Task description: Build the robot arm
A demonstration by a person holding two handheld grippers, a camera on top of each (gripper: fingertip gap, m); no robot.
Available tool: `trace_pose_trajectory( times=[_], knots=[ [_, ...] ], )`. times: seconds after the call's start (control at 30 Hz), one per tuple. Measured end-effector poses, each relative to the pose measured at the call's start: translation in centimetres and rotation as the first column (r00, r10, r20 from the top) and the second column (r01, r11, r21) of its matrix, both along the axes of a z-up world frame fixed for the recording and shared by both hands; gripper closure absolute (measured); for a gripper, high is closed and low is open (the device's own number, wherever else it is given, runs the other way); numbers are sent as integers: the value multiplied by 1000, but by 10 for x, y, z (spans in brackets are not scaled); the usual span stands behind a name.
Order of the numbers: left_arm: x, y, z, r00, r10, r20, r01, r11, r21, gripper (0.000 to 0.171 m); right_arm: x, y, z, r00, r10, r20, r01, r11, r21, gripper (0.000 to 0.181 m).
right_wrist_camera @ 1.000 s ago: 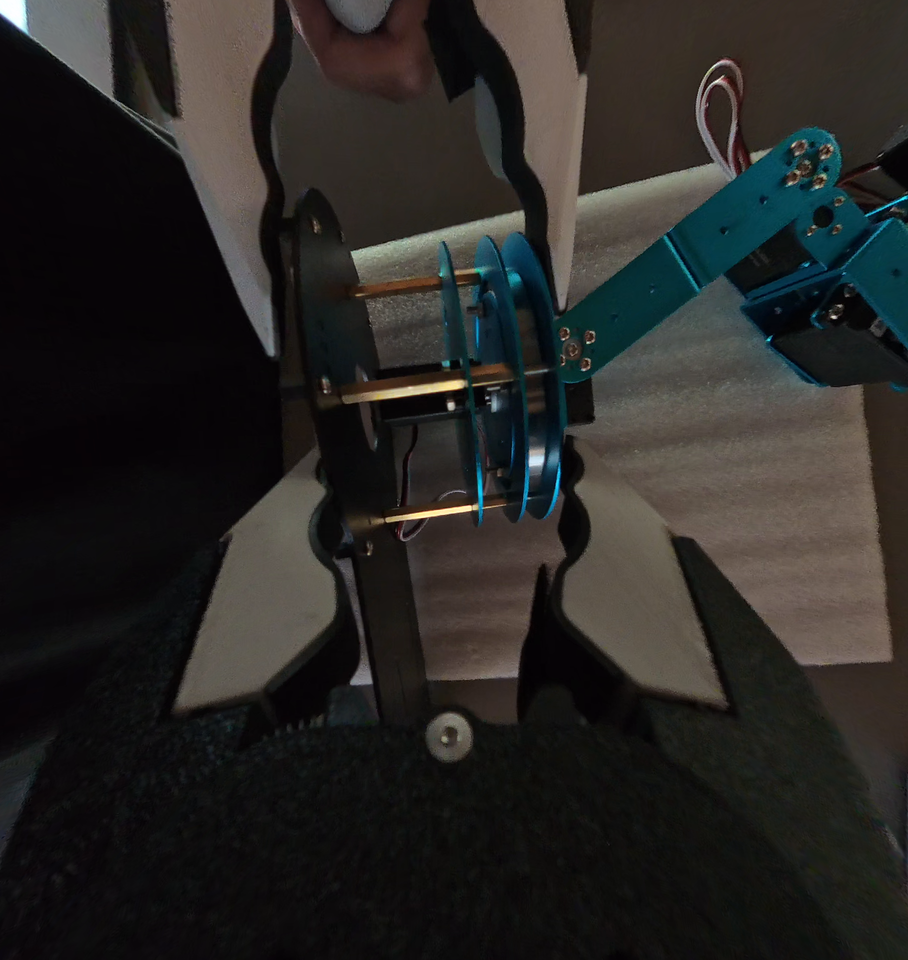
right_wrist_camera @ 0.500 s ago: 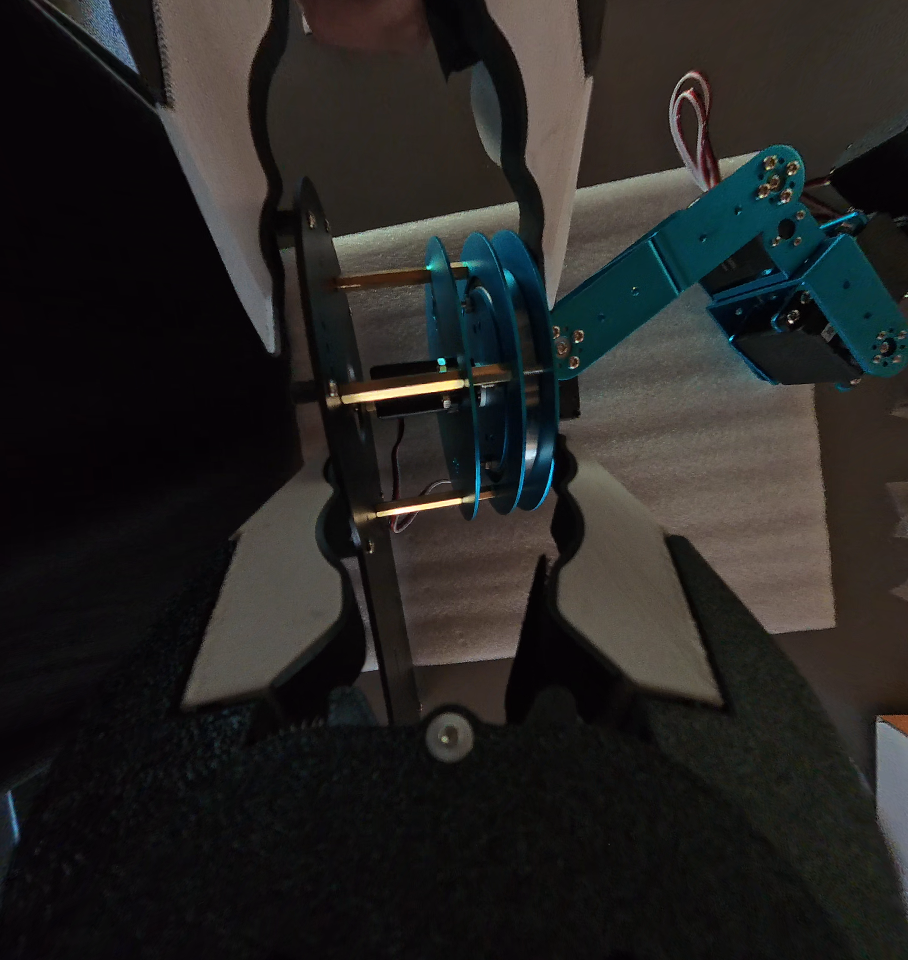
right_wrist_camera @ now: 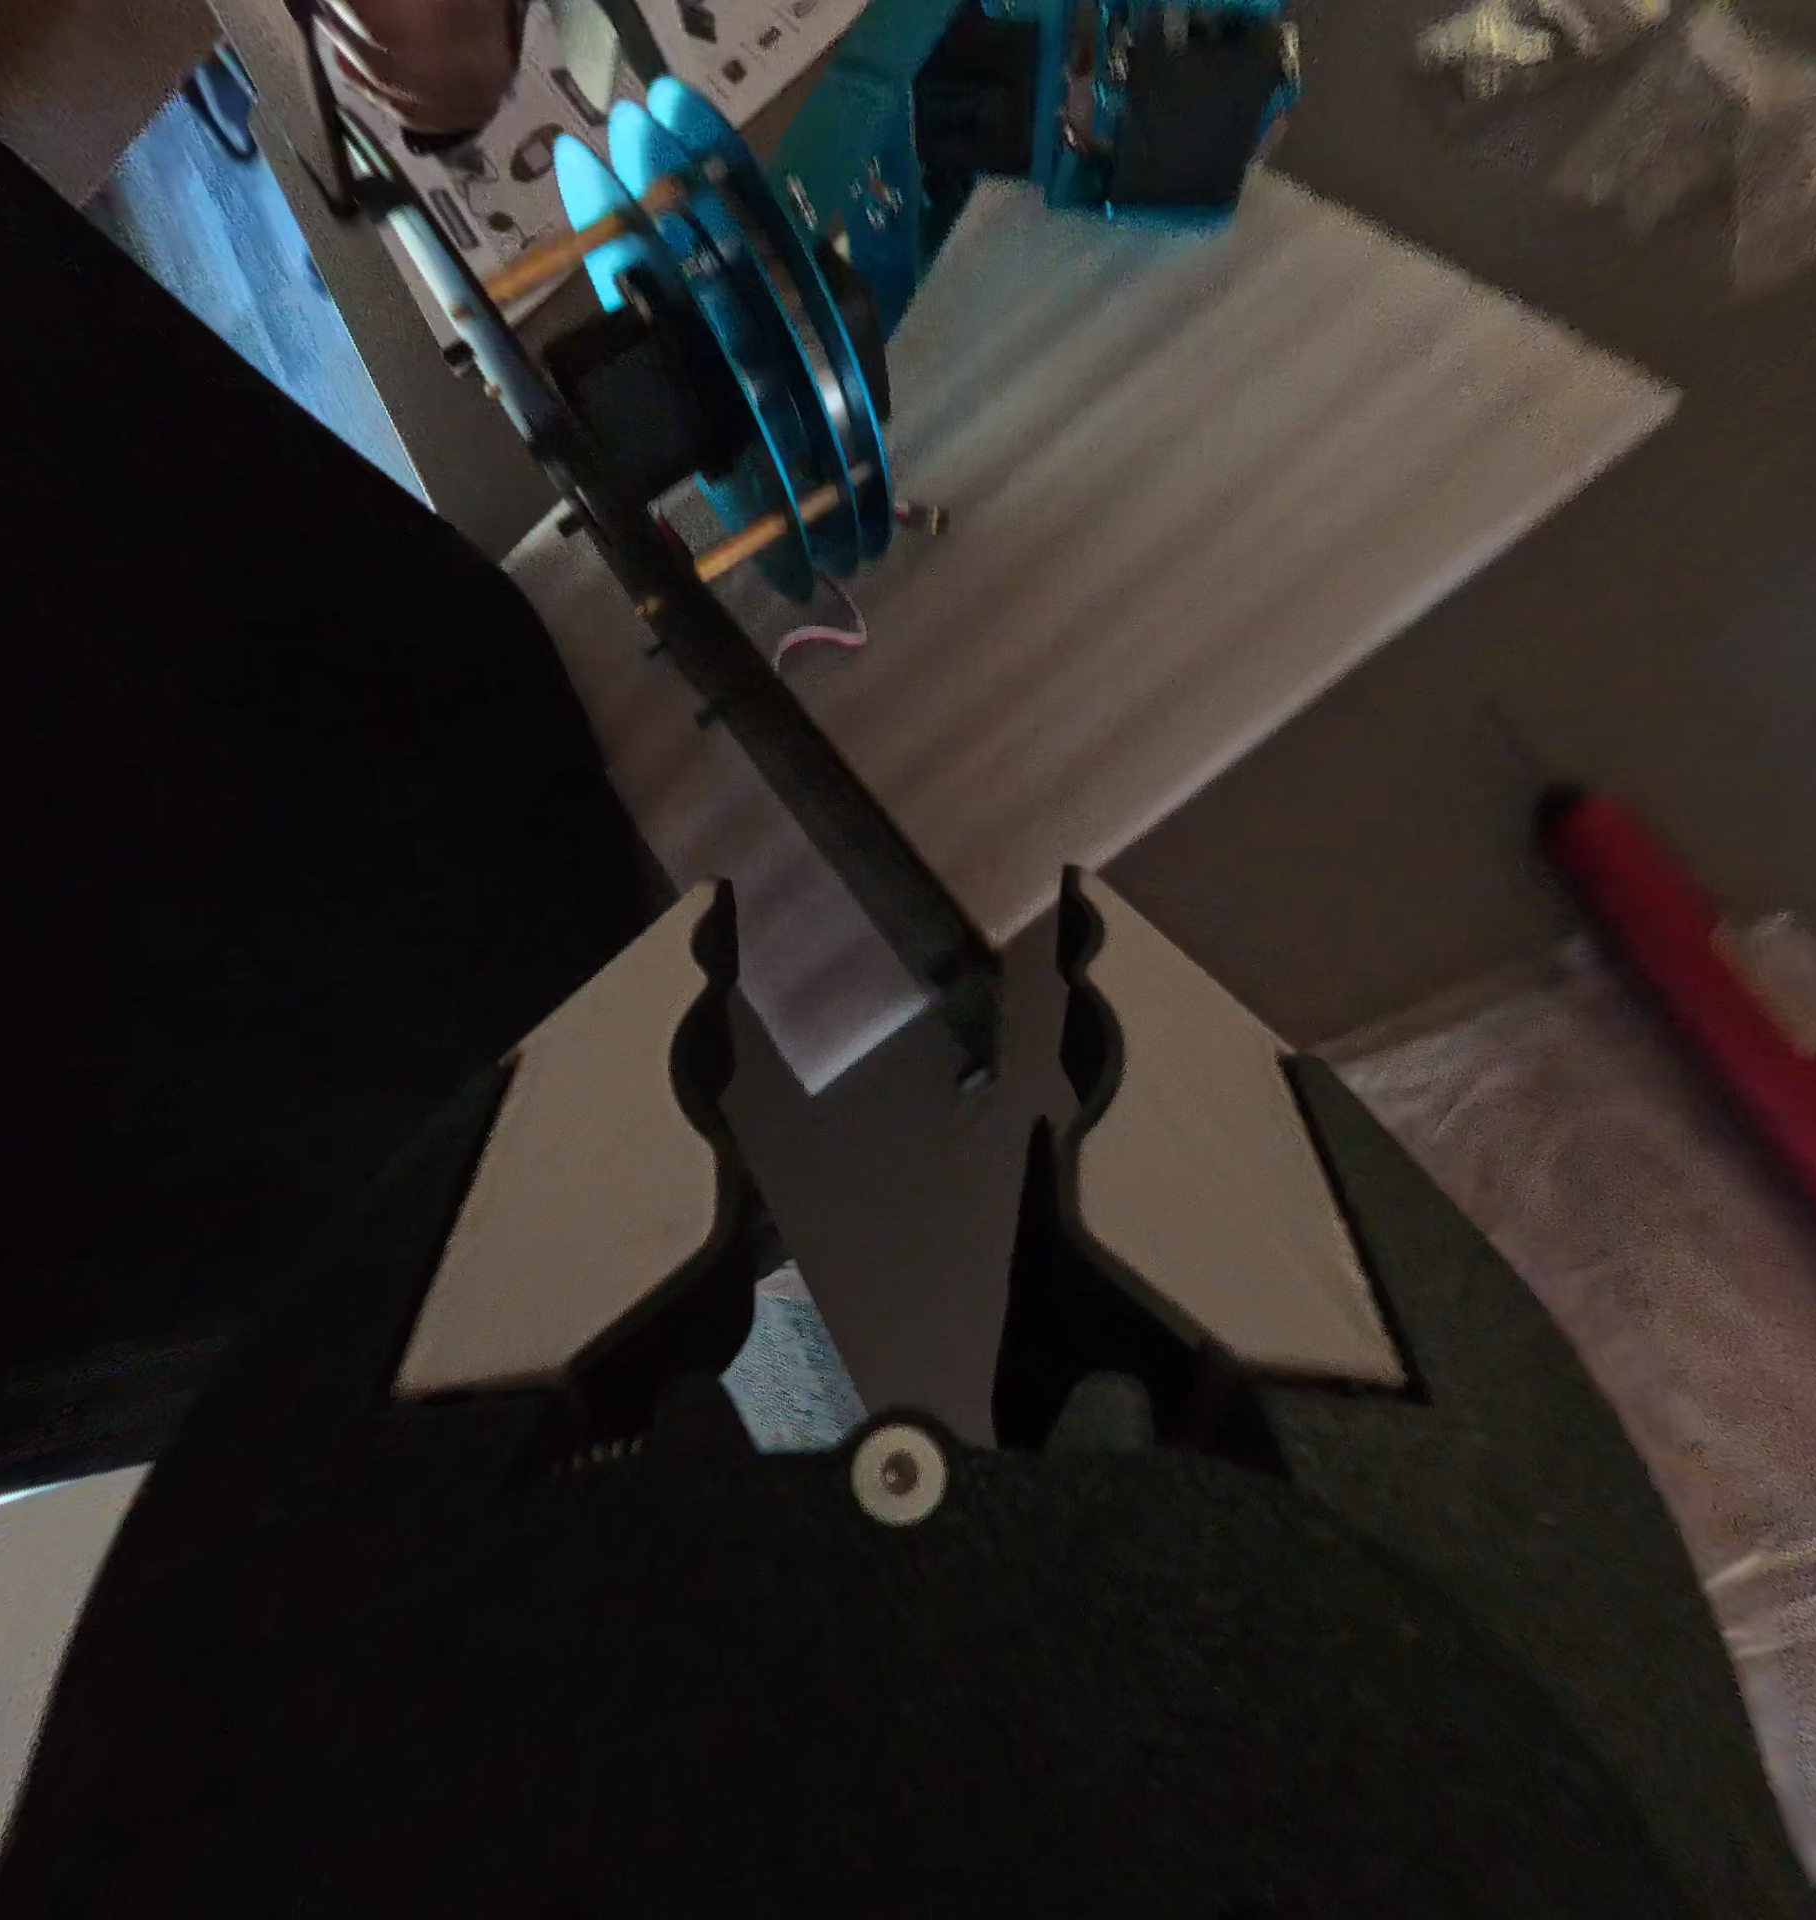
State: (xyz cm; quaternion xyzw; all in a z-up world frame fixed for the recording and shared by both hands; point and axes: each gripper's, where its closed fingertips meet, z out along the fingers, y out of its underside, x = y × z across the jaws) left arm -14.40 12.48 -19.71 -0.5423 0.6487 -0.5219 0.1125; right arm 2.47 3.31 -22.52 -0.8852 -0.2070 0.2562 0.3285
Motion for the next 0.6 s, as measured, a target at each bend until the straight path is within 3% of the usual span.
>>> trace_pose_trajectory(
  times=[0.1,0.2,0.3,0.4,0.53,0.6],
  knots=[
    [2,-2,-1,995,-90,-36,89,996,-24,84,3,-10,-19,995,-4,-100,4,1000,-6,123],
    [2,-4,2,981,-183,-63,181,983,-31,89,-15,0,-22,981,99,-166,-99,995,10,133],
    [1,10,7,980,-186,-73,182,982,-60,95,-26,2,-36,969,197,-150,-210,975,-72,147],
    [8,11,-2,983,-167,-81,171,984,56,107,-33,4,-44,959,273,-81,-278,959,-60,166],
    [21,2,-23,983,-144,-117,172,939,297,120,-35,5,-41,940,341,-8,-341,940,-16,171],
    [21,4,-22,983,-115,-141,156,933,326,121,-37,3,-37,935,353,5,-353,935,4,173]
  ],
)
